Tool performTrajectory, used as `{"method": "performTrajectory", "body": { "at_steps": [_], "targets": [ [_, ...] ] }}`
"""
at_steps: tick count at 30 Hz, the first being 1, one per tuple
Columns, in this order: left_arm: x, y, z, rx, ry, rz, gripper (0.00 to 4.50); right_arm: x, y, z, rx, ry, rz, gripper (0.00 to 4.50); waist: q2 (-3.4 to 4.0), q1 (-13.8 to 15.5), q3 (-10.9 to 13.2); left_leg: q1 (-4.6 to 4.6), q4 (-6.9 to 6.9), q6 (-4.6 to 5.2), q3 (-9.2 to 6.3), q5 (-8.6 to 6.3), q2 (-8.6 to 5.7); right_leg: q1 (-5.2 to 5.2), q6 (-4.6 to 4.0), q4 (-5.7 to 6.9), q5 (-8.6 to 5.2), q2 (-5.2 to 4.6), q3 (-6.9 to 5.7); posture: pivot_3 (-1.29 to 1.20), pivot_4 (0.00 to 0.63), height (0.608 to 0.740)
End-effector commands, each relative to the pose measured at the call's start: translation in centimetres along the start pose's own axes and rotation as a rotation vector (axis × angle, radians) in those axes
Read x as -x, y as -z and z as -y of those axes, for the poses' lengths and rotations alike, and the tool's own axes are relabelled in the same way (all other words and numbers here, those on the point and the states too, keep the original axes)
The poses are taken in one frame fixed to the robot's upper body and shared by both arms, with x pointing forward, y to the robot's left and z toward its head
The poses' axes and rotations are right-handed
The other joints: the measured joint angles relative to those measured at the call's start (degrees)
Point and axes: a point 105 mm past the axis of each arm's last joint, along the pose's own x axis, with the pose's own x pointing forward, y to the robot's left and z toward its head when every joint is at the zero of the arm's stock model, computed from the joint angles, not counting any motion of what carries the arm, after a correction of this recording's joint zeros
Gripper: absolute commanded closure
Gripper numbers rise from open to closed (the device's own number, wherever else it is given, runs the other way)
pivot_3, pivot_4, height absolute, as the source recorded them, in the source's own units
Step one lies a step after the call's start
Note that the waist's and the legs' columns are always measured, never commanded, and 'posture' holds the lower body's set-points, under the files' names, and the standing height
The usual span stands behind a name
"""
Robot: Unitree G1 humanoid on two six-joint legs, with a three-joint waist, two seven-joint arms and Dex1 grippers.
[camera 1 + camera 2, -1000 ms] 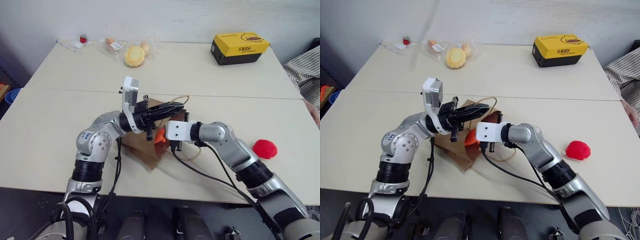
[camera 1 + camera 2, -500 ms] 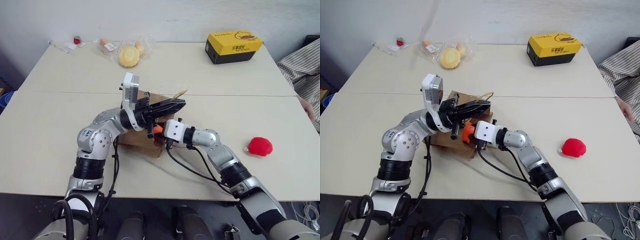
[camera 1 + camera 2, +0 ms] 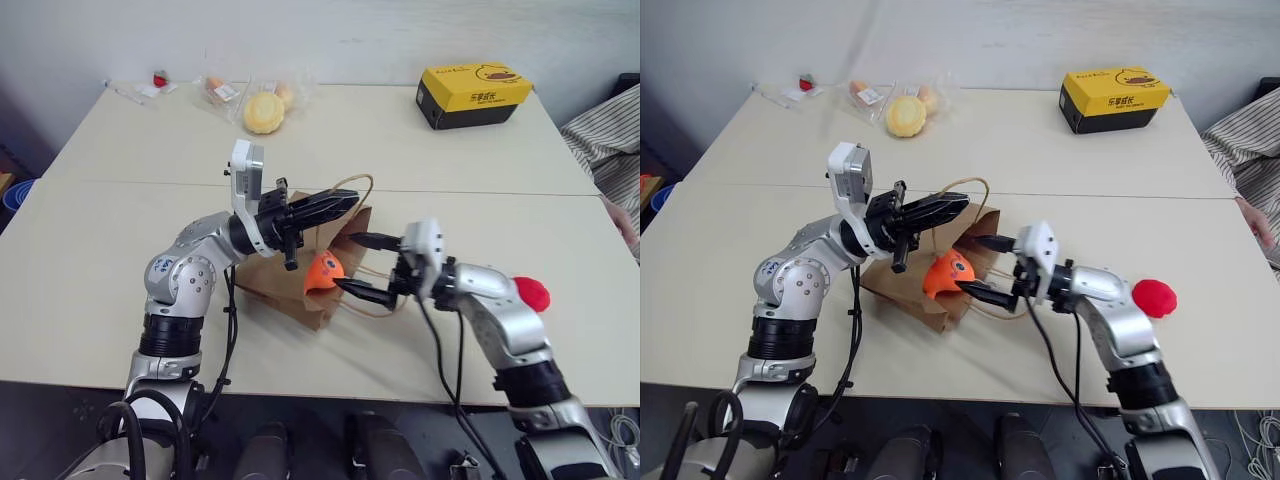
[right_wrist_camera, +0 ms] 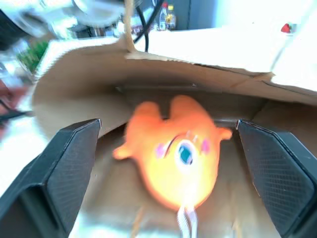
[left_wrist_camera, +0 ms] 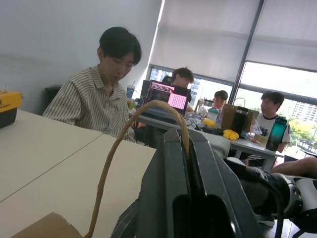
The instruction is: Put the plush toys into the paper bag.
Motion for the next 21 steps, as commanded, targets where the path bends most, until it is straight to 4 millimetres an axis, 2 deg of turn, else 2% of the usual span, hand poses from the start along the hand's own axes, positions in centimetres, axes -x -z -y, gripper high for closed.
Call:
{"method": "performTrajectory", "body": {
  "at_steps": [1,6,8,12,14,15,18,21],
  "targets": [
    [-0.2,-0.9,0.5,-0.042,0.023,0.022,4.50,3.0,-2.4,-1.2,-0.038,0.026,0.048,0.02,0.00,0.3,0.0,0.00,0.00,0.00,-0.01,0.00,0.00,0.01,0.00,-0.04,0.00,0.00,-0.01,0.00,0.150,0.740],
    [-0.2,-0.8,0.6,-0.037,0.039,0.022,4.50,9.8,-3.2,-1.3,0.006,0.334,0.019,0.02,0.00,1.4,0.0,-0.01,-0.09,0.01,0.00,-0.01,0.00,0.03,0.00,-0.12,0.00,0.01,0.00,0.00,0.150,0.740],
    [-0.2,-0.8,0.6,-0.029,0.051,0.019,4.50,12.7,-2.9,-1.7,0.059,0.457,-0.049,0.02,0.01,1.8,0.0,0.03,-0.07,0.04,0.02,-0.02,-0.02,0.11,0.02,-0.14,0.01,0.01,0.02,0.00,0.150,0.740],
    [-0.2,-0.2,0.4,0.010,0.075,-0.011,4.50,18.0,-3.8,-3.2,0.238,0.746,-0.121,0.02,0.01,2.4,0.0,0.11,-0.09,0.05,0.10,-0.03,-0.02,0.13,0.02,-0.12,0.01,0.05,0.08,0.00,0.150,0.740],
    [-0.4,0.0,0.6,0.027,0.090,-0.016,4.50,21.4,-3.7,-4.8,0.331,0.921,-0.182,0.02,0.02,2.4,0.0,0.14,-0.15,0.05,0.11,-0.03,-0.02,0.13,0.02,-0.11,0.01,0.08,0.09,0.00,0.150,0.740],
    [-0.5,0.1,0.7,0.032,0.094,-0.016,4.50,22.4,-3.6,-5.4,0.358,0.973,-0.204,0.02,0.01,2.4,0.0,0.15,-0.20,0.04,0.12,-0.02,-0.02,0.12,0.02,-0.13,0.01,0.08,0.11,0.00,0.150,0.740],
    [-0.6,0.6,0.6,0.040,0.095,-0.022,4.50,27.9,-1.2,-9.1,0.355,1.182,-0.374,0.02,0.01,2.4,0.0,0.21,-0.25,0.05,0.16,-0.02,-0.02,0.16,0.03,-0.14,0.01,0.07,0.15,0.00,0.150,0.740],
    [-0.6,0.7,0.2,0.043,0.091,-0.024,4.50,30.0,0.8,-11.6,0.260,1.235,-0.444,0.02,0.02,2.3,0.0,0.29,-0.43,0.06,0.24,-0.02,-0.03,0.17,0.02,-0.20,0.01,0.05,0.21,0.00,0.150,0.740]
  ]
}}
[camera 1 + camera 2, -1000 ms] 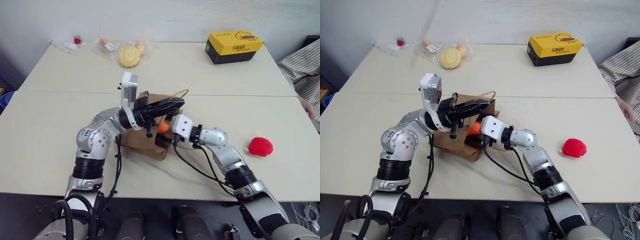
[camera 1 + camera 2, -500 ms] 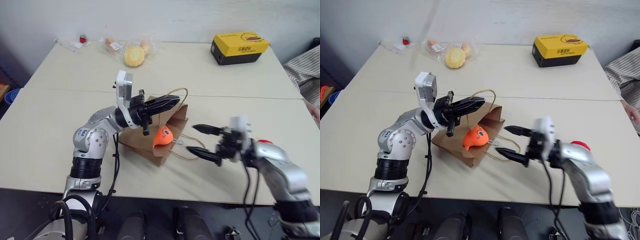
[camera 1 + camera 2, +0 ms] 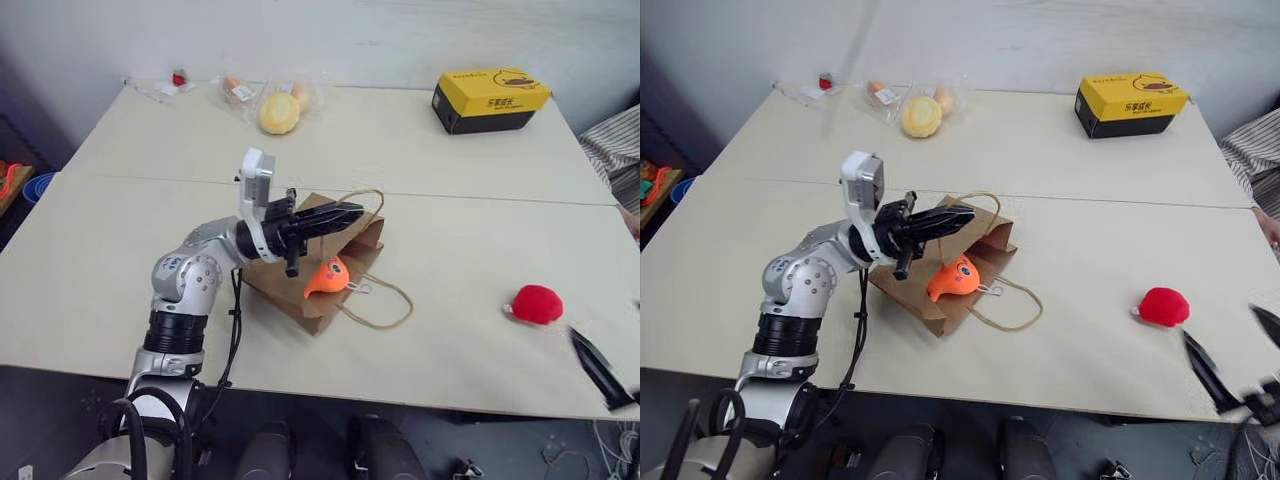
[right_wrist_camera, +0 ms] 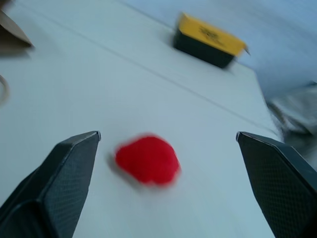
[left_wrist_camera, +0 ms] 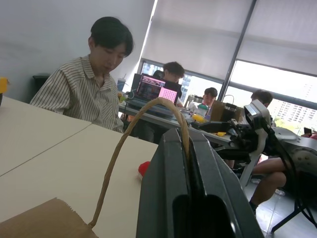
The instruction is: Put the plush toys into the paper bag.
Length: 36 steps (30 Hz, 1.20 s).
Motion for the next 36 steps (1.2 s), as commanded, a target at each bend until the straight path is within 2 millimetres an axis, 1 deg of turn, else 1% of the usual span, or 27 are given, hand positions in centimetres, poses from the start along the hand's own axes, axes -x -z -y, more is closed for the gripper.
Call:
{"method": "performTrajectory", "body": {
  "at_steps": [1,3,4,6,7,9,11,13,16,20,22,25,28,31,34,36],
  "targets": [
    [-0.4,-0.6,0.1,-0.037,0.025,0.005,4.50,2.0,1.1,0.5,-0.010,0.029,-0.043,0.02,0.01,-0.4,0.0,0.02,-0.09,0.03,0.03,0.01,0.00,0.00,0.00,-0.01,0.00,-0.02,0.02,0.00,0.150,0.740],
    [-0.4,-0.6,0.0,-0.040,0.025,0.004,4.50,2.3,1.6,0.4,-0.046,0.024,-0.056,0.02,-0.01,-1.3,0.0,0.30,-0.35,0.10,0.21,-0.01,-0.01,0.07,0.00,-0.01,0.00,-0.02,0.21,0.00,0.150,0.740],
    [-0.4,-0.6,-0.1,-0.044,0.025,0.004,4.50,2.0,1.5,0.1,-0.081,-0.004,-0.053,0.02,0.01,-1.6,0.0,0.51,-0.50,0.19,0.27,-0.05,-0.01,0.19,-0.01,-0.01,0.00,-0.01,0.27,0.00,0.150,0.740],
    [-0.5,-0.7,-0.1,-0.055,0.018,0.005,4.50,0.4,1.3,-1.2,-0.179,-0.115,-0.099,0.02,0.02,-2.2,0.0,0.83,-0.64,0.23,0.32,-0.08,0.04,0.46,-0.09,-0.01,-0.05,0.04,0.31,0.00,0.150,0.740],
    [-0.5,-0.6,-0.1,-0.057,0.012,0.001,4.50,-0.5,1.0,-1.7,-0.192,-0.170,-0.106,0.02,0.04,-2.5,0.0,0.86,-0.65,0.22,0.32,-0.09,0.06,0.63,-0.13,-0.02,-0.07,0.05,0.31,0.00,0.150,0.740],
    [-0.4,-0.5,-0.1,-0.054,0.003,-0.011,4.50,-2.5,0.4,-1.5,-0.165,-0.193,-0.123,0.02,0.04,-2.8,0.0,0.88,-0.65,0.22,0.31,-0.10,0.06,0.81,-0.13,-0.05,-0.08,0.02,0.31,0.00,0.150,0.740],
    [-0.3,-0.3,0.0,-0.056,0.000,-0.018,4.50,-4.9,-0.5,-1.0,-0.133,-0.203,-0.105,0.02,0.04,-2.8,0.0,0.92,-0.64,0.21,0.29,-0.09,0.06,0.85,-0.13,-0.06,-0.08,0.04,0.29,0.00,0.150,0.740],
    [-0.3,-0.3,0.2,-0.059,0.000,-0.019,4.50,-7.1,-0.8,-1.4,-0.077,-0.272,-0.103,0.02,0.06,-2.5,0.0,0.96,-0.59,-0.06,0.21,0.06,0.04,0.79,-0.12,-0.06,-0.09,0.05,0.22,0.00,0.150,0.740],
    [-0.5,-0.3,0.5,-0.063,0.000,-0.022,4.50,-10.2,-0.5,-1.5,-0.015,-0.318,-0.119,0.02,0.05,-1.9,0.0,0.90,-0.54,-0.12,0.06,0.10,0.03,0.72,-0.12,-0.09,-0.09,0.10,0.08,0.00,0.150,0.740],
    [-0.7,-0.4,0.7,-0.067,-0.001,-0.026,4.50,-13.5,0.0,-1.8,0.055,-0.374,-0.151,0.02,0.07,-0.7,0.0,0.80,-0.47,-0.11,0.04,0.11,0.01,0.68,-0.11,-0.13,-0.09,0.05,0.03,0.00,0.150,0.740],
    [-0.6,-0.4,0.7,-0.065,-0.009,-0.031,4.50,-14.9,0.4,-1.8,0.104,-0.399,-0.171,0.02,0.05,-0.6,0.1,0.78,-0.44,-0.09,0.03,0.11,0.01,0.69,-0.10,-0.19,-0.08,0.06,0.01,0.00,0.150,0.740],
    [-0.5,-0.3,0.9,-0.069,-0.014,-0.044,4.50,-16.3,1.2,-1.6,0.102,-0.418,-0.216,0.02,0.06,-0.5,0.0,0.75,-0.40,-0.05,0.07,0.11,0.00,0.70,-0.01,-0.26,-0.03,0.02,0.03,0.00,0.150,0.740],
    [-0.3,-0.5,1.0,-0.080,-0.022,-0.051,4.50,-16.9,1.3,-1.8,0.100,-0.449,-0.217,0.64,0.06,-0.4,0.1,0.75,-0.42,-0.05,0.04,0.11,0.01,0.69,-0.01,-0.28,-0.03,0.04,0.00,0.00,0.150,0.740],
    [-0.1,-0.7,1.2,-0.074,-0.015,-0.060,4.50,-16.4,0.9,-2.4,0.094,-0.521,-0.193,1.64,0.06,-0.4,0.0,0.74,-0.41,-0.05,0.05,0.11,0.03,0.71,0.00,-0.30,-0.03,0.04,0.00,0.00,0.150,0.740],
    [0.2,-0.8,1.5,-0.079,-0.005,-0.075,4.50,-15.7,0.3,-2.6,0.086,-0.561,-0.161,2.64,0.06,-0.4,0.0,0.74,-0.41,-0.05,0.03,0.10,0.03,0.71,0.00,-0.30,-0.03,0.05,-0.02,0.00,0.150,0.740],
    [0.4,-1.4,1.8,-0.075,0.016,-0.060,4.50,-14.8,-1.4,-3.8,0.086,-0.656,-0.088,3.20,0.06,-0.4,0.0,0.73,-0.42,-0.05,0.02,0.10,0.03,0.72,0.00,-0.31,-0.03,0.05,-0.02,0.00,0.150,0.740]
  ]
}}
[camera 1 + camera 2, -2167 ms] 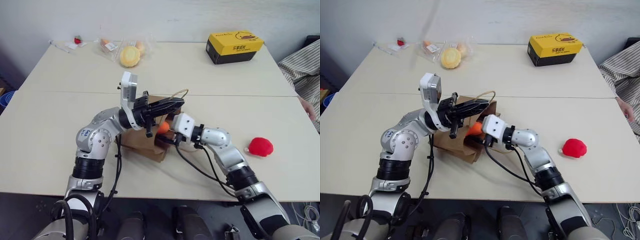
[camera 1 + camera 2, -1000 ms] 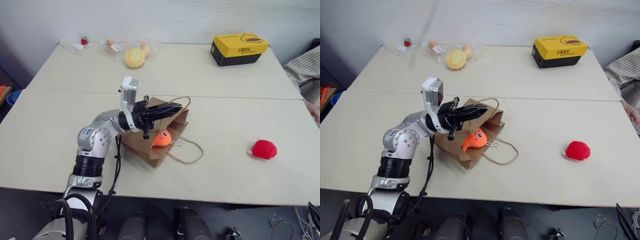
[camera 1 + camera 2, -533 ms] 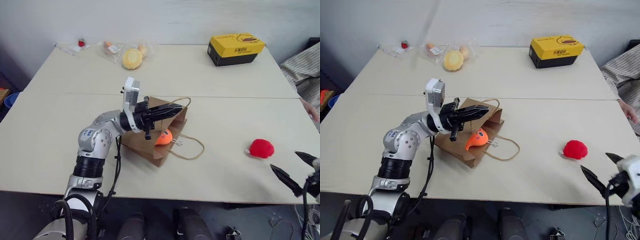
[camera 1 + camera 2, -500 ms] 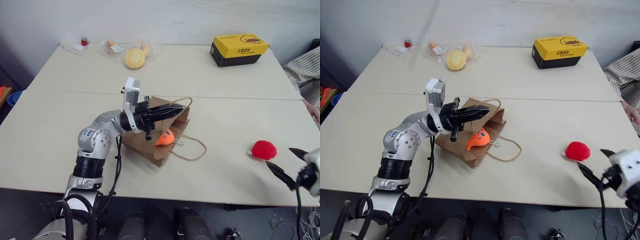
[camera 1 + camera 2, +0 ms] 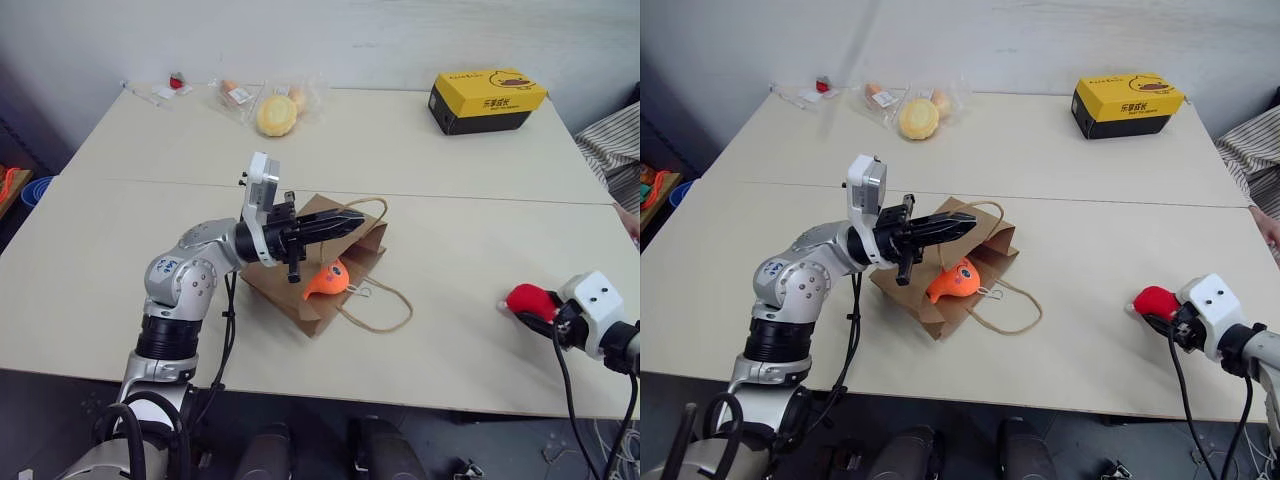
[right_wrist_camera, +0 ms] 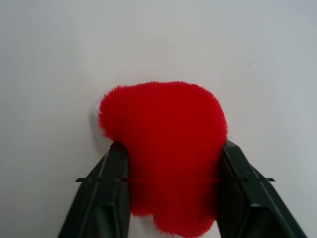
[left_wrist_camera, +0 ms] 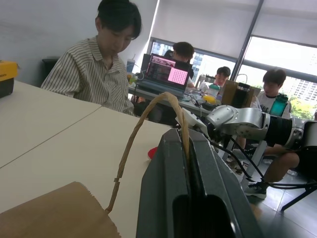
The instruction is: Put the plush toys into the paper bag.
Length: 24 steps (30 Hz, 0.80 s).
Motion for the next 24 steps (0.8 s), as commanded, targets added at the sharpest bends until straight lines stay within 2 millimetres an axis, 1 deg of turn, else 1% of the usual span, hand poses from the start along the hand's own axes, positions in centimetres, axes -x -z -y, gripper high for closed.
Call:
{"method": "performTrajectory", "body": {
  "at_steps": [1,3,5,7,8,10,12,13,16,17,18,21,23,24],
  "targets": [
    [0.2,-1.9,1.3,-0.030,0.069,0.044,4.50,1.0,-3.6,-2.3,0.071,-0.158,0.131,3.47,0.00,0.0,0.0,0.00,0.00,0.00,0.00,0.00,0.00,0.00,0.00,0.00,0.00,0.00,0.00,0.00,0.150,0.740],
    [0.4,-2.7,1.4,-0.004,0.080,0.068,4.50,1.0,-6.0,-4.8,0.060,-0.284,0.197,3.92,0.01,-0.2,0.0,0.00,-0.01,-0.01,-0.04,0.00,0.02,0.00,0.00,0.00,0.00,0.01,-0.03,0.00,0.150,0.740],
    [0.6,-3.6,1.8,0.038,0.115,0.076,4.50,0.8,-9.2,-8.4,0.020,-0.423,0.290,4.14,0.00,-0.8,0.0,0.00,0.01,-0.02,-0.04,0.01,0.02,0.00,0.01,0.03,0.00,0.01,-0.02,0.00,0.150,0.740],
    [0.8,-4.2,2.0,0.067,0.132,0.081,4.50,0.4,-11.3,-11.6,0.005,-0.526,0.346,4.16,-0.01,-1.1,0.0,0.01,0.01,-0.08,-0.11,0.03,0.04,0.01,0.01,0.07,0.00,0.01,-0.05,0.00,0.150,0.740],
    [0.8,-4.6,2.1,0.076,0.136,0.089,4.50,0.0,-12.0,-12.9,0.011,-0.558,0.361,4.16,-0.01,-1.1,0.0,0.01,0.01,-0.13,-0.17,0.05,0.06,0.01,0.01,0.07,0.00,0.02,-0.09,0.00,0.150,0.740],
    [0.7,-4.8,2.6,0.102,0.166,0.066,4.50,-1.7,-13.7,-15.4,0.020,-0.583,0.412,4.16,-0.04,-1.0,0.0,0.01,0.00,-0.18,-0.29,0.06,0.05,0.04,0.01,0.03,0.00,0.02,-0.17,0.00,0.150,0.740],
    [0.5,-4.9,2.9,0.101,0.176,0.047,4.50,-3.0,-15.1,-16.6,0.004,-0.578,0.449,4.16,-0.07,-1.1,0.0,-0.01,0.02,-0.20,-0.34,0.07,0.03,0.03,0.01,-0.01,0.00,-0.01,-0.19,0.00,0.150,0.740],
    [0.4,-5.0,2.9,0.104,0.181,0.053,4.50,-3.8,-15.8,-16.9,-0.014,-0.560,0.466,4.16,-0.05,-1.0,0.0,-0.05,0.02,-0.21,-0.35,0.07,0.02,0.00,0.00,-0.01,0.00,-0.03,-0.19,0.00,0.150,0.740],
    [0.2,-5.0,3.1,0.114,0.198,0.041,4.50,-6.8,-16.8,-17.5,0.013,-0.473,0.466,4.16,-0.06,-0.9,0.0,-0.16,0.03,-0.21,-0.43,0.08,-0.03,-0.09,0.00,-0.05,0.00,-0.09,-0.24,0.00,0.150,0.740],
    [0.2,-4.9,3.2,0.110,0.201,0.030,4.50,-7.5,-17.0,-17.6,0.030,-0.452,0.465,4.16,-0.06,-0.8,0.0,-0.18,0.03,-0.21,-0.47,0.08,-0.03,-0.10,0.00,-0.08,0.00,-0.09,-0.27,0.00,0.150,0.740],
    [0.2,-4.8,3.2,0.108,0.202,0.024,4.50,-7.9,-17.2,-17.6,0.040,-0.440,0.465,4.16,-0.06,-0.8,0.0,-0.23,0.04,-0.21,-0.47,0.08,-0.06,-0.13,0.00,-0.11,0.00,-0.12,-0.28,0.00,0.150,0.740],
    [0.1,-4.6,3.3,0.109,0.208,0.017,4.50,-8.5,-19.0,-18.0,-0.039,-0.415,0.524,4.16,-0.04,-0.9,0.0,-0.47,0.04,-0.20,-0.51,0.08,-0.07,-0.34,0.00,-0.15,0.00,-0.12,-0.30,0.00,0.150,0.740],
    [0.1,-4.6,3.3,0.112,0.211,0.020,4.50,-9.3,-18.9,-18.3,-0.034,-0.401,0.497,4.16,-0.04,-1.0,0.0,-1.09,0.21,-0.20,-0.47,0.10,-0.08,-0.98,0.00,0.17,0.00,-0.12,-0.26,0.00,0.150,0.740],
    [0.1,-4.5,3.3,0.113,0.211,0.021,4.50,-10.0,-18.5,-18.2,-0.029,-0.375,0.464,4.16,-0.04,-1.0,0.0,-1.16,0.27,-0.21,-0.48,0.10,-0.07,-1.05,0.00,0.37,0.00,-0.11,-0.28,0.00,0.150,0.740]
  ]
}}
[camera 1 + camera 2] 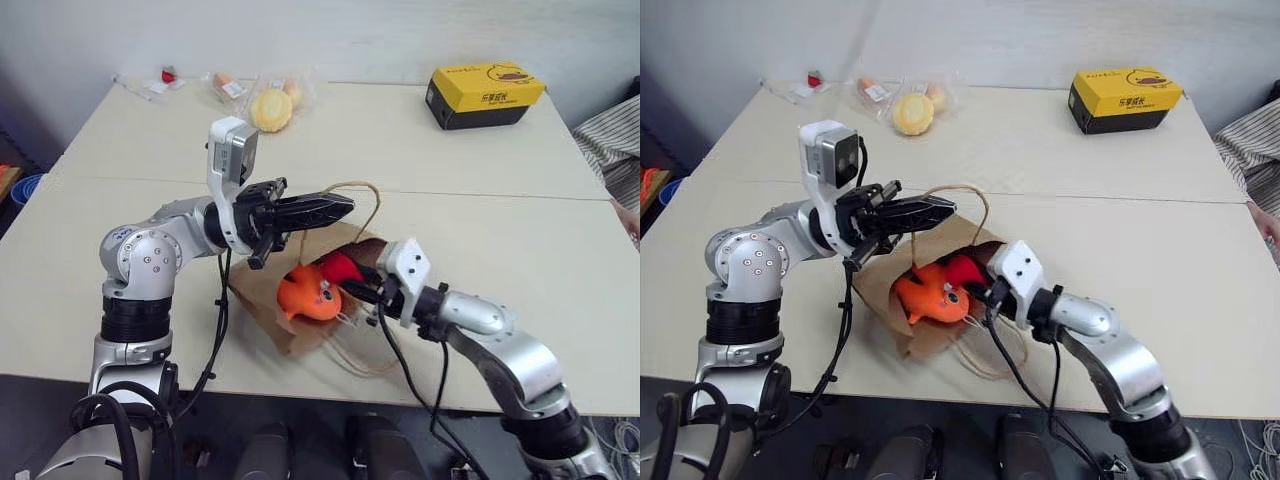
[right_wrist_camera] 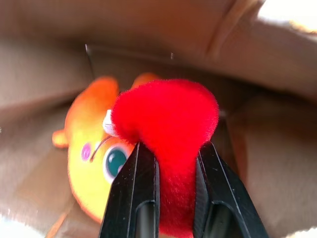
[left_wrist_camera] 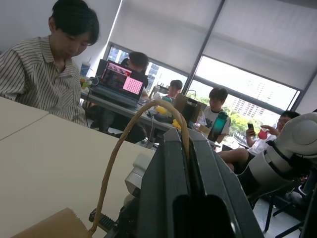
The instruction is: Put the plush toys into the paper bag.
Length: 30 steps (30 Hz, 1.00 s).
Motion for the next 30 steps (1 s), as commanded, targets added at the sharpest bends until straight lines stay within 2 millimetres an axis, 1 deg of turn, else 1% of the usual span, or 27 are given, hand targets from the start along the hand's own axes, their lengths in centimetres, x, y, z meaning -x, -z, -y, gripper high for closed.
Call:
{"method": "performTrajectory", "body": {
  "at_steps": [1,4,7,8,9,10,12,13,14,17,18,20,22,25,30],
  "targets": [
    [-0.7,-0.6,0.9,-0.042,0.049,-0.004,4.50,-1.1,0.8,1.0,0.033,0.085,-0.059,4.16,0.00,-0.1,0.0,0.01,0.00,0.00,0.00,0.00,0.00,0.01,0.00,0.01,0.00,0.00,0.00,0.00,0.150,0.740],
    [-0.9,-0.7,1.0,-0.023,0.059,0.012,4.50,-2.1,1.5,2.1,0.069,0.152,-0.120,4.16,0.00,-0.1,0.0,0.02,0.13,0.00,0.02,0.00,0.00,0.01,0.00,0.00,0.00,0.01,0.03,0.00,0.150,0.740],
    [-1.0,-0.7,1.2,-0.022,0.070,0.013,4.50,-2.9,2.1,2.7,0.101,0.203,-0.161,4.16,0.00,-0.2,0.0,0.02,0.22,0.01,0.03,0.00,0.00,0.00,-0.01,0.01,-0.01,0.02,0.05,0.00,0.150,0.740],
    [-1.0,-0.7,1.3,-0.021,0.071,0.013,4.50,-3.0,2.3,2.7,0.103,0.210,-0.168,4.16,0.00,-0.2,0.0,0.02,0.22,0.01,0.03,0.00,0.00,0.00,-0.01,0.03,-0.01,0.02,0.06,0.00,0.150,0.740],
    [-0.9,-0.7,1.3,-0.020,0.072,0.012,4.50,-3.2,2.5,2.7,0.069,0.217,-0.166,4.16,0.00,-0.2,0.0,0.02,0.22,0.01,0.03,0.00,0.00,0.00,-0.01,0.06,-0.01,0.02,0.06,0.00,0.150,0.740],
    [-0.9,-0.6,1.4,-0.019,0.073,0.012,4.50,-3.3,3.1,1.9,0.019,0.177,-0.187,4.16,0.00,-0.2,0.0,0.02,0.22,0.01,0.03,0.00,0.00,0.00,-0.01,0.07,-0.01,0.03,0.06,0.00,0.150,0.740],
    [-0.8,-0.6,1.4,-0.020,0.070,0.013,4.50,-3.4,3.3,1.4,-0.018,0.169,-0.178,3.44,0.00,-0.2,0.0,0.02,0.21,0.01,0.02,0.00,0.00,0.00,-0.01,0.14,-0.01,0.03,0.05,0.00,0.150,0.740],
    [-0.8,-0.6,1.4,-0.022,0.067,0.013,4.50,-3.4,3.0,1.4,-0.028,0.179,-0.158,3.24,0.00,-0.2,0.0,0.02,0.21,0.01,0.02,0.00,0.00,0.01,-0.01,0.21,-0.01,0.03,0.05,0.00,0.150,0.740],
    [-0.8,-0.6,1.4,-0.026,0.064,0.014,4.50,-3.3,2.5,1.4,-0.035,0.196,-0.127,2.86,0.00,-0.2,0.0,0.02,0.21,0.02,0.03,-0.01,0.00,0.01,-0.01,0.20,-0.01,0.02,0.06,0.00,0.150,0.740],
    [-0.7,-0.6,1.2,-0.036,0.054,0.017,4.50,-2.9,1.5,0.7,-0.113,0.166,-0.070,1.75,0.00,-0.2,0.0,0.02,0.20,0.02,0.02,-0.01,0.00,0.00,-0.01,0.22,-0.01,0.03,0.06,0.00,0.150,0.740],
    [-0.6,-0.6,1.2,-0.039,0.049,0.017,4.50,-2.6,1.1,0.4,-0.170,0.142,-0.052,1.45,0.00,-0.2,0.0,0.02,0.20,0.02,0.02,-0.01,0.00,0.00,-0.01,0.23,-0.01,0.03,0.05,0.00,0.150,0.740],
    [-0.4,-0.3,1.1,-0.039,0.041,0.015,4.50,-1.6,0.3,1.1,-0.292,0.175,-0.005,0.75,0.00,-0.3,0.0,0.02,0.20,0.02,0.02,-0.01,0.00,0.00,-0.01,0.22,-0.01,0.03,0.06,0.00,0.150,0.740],
    [0.1,0.2,1.2,-0.045,0.034,-0.002,4.50,-0.4,0.1,1.4,-0.376,0.172,0.006,0.09,0.00,-0.3,0.0,0.02,0.20,0.02,0.02,-0.01,0.01,0.00,-0.01,0.24,0.00,0.02,0.06,0.00,0.150,0.740],
    [0.7,0.6,0.6,-0.058,0.001,-0.009,4.50,0.9,-0.4,1.1,-0.415,0.122,0.011,0.03,0.01,-0.2,0.0,0.03,0.16,0.02,0.00,-0.01,0.01,0.01,-0.01,0.21,-0.01,0.01,0.05,0.00,0.150,0.740],
    [0.8,1.2,0.2,-0.058,-0.016,-0.002,4.50,3.1,-0.7,-0.2,-0.376,-0.006,0.003,0.03,0.01,-0.1,0.0,0.03,0.14,0.07,0.03,-0.04,0.00,0.03,-0.01,0.12,-0.01,0.00,0.07,0.00,0.150,0.740]
  ]
}}
